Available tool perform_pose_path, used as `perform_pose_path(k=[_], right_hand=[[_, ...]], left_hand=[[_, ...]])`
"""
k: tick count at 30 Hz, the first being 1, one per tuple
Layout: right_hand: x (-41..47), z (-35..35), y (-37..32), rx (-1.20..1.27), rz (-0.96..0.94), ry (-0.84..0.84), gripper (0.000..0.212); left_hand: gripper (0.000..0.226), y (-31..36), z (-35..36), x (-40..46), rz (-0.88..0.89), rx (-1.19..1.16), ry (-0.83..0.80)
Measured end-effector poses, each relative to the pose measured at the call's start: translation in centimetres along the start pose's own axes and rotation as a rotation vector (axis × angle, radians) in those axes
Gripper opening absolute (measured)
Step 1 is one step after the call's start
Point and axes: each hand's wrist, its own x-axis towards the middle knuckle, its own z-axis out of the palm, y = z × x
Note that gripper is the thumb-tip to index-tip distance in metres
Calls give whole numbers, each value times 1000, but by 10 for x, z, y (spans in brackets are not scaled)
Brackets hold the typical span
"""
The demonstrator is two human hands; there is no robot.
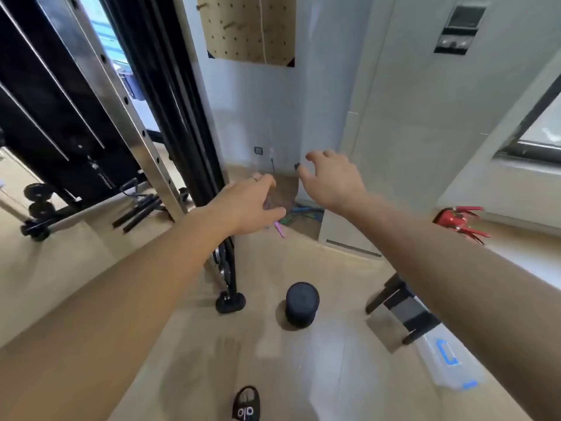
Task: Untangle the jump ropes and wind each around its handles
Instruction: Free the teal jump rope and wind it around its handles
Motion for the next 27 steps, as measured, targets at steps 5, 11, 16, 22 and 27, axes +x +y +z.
perform_pose_path(k=[5,11,16,22,27], right_hand=[[28,44,-9,-167,14,-106,49],[70,87,-15,-192,83,-197,48],[104,113,-6,-167,122,-248,45],[159,124,33,-145,131,-247,44],[207,135,83,-147,116,-306,41]], left_hand=[[60,-45,14,36,3,52,-86],[64,-94,31,89,-25,-54,-203],[64,-110,45,139,-22,-120,-271],[63,-108,60,206,-49,-131,-304],[56,-86,74,257,-88,-104,-296]])
